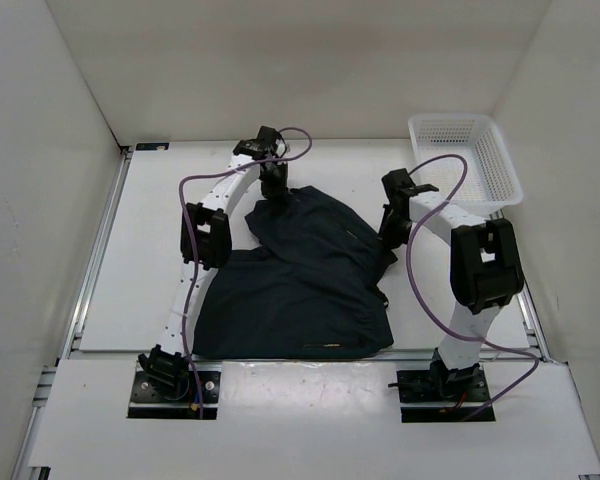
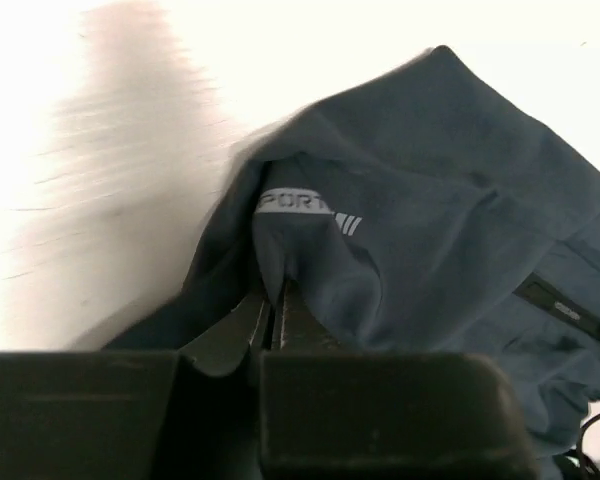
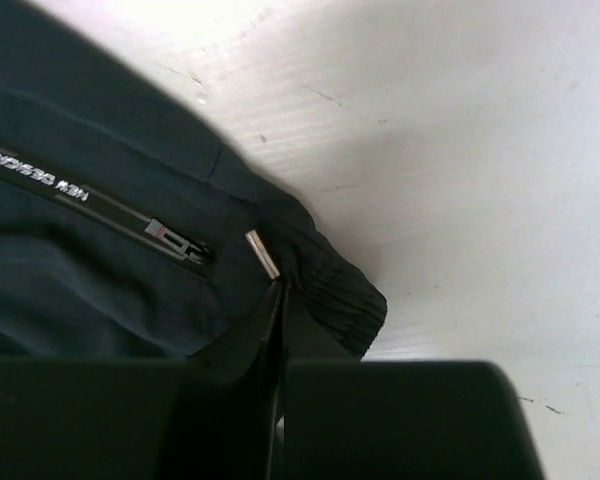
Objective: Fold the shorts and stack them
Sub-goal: Flatten the shorts out
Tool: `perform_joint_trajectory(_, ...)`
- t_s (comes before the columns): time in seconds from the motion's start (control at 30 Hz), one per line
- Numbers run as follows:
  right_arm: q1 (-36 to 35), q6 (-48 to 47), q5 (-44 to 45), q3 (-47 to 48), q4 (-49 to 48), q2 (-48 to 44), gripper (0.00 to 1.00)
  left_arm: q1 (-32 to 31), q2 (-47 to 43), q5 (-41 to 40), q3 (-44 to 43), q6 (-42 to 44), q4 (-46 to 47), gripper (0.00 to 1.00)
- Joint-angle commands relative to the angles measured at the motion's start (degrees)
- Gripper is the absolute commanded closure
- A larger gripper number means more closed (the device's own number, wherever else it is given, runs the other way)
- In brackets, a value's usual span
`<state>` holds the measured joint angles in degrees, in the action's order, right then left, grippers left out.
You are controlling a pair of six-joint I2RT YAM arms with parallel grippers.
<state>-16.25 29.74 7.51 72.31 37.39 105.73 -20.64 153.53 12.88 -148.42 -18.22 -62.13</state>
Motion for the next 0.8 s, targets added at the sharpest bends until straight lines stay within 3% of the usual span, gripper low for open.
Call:
perform_joint_trajectory(0.0, -0.62, -0.12, 1.01, 3.1, 0.06, -3.93, 1.0, 1.39, -5.51, 4.69, 3.99, 0.02, 1.31, 0.9)
perform_joint_trajectory(0.53, -7.74, -0.73, 7.7, -1.38, 0.06, -25.57, 1.0, 5.7, -43.29, -3.74, 22.02, 1.17, 0.17, 0.9)
perform_joint_trajectory(0.7, -7.74, -2.23, 3.93, -1.91, -0.47, -24.88, 1.0, 5.7, -43.59, -4.35, 22.74, 2.22, 0.17, 0.9)
perform_joint_trajectory(0.77, -7.74, -3.54, 1.73, -1.13, -0.47, -22.08, 0.9, 6.22, -40.08, -5.58, 20.9, 2.84, -1.76, 0.9)
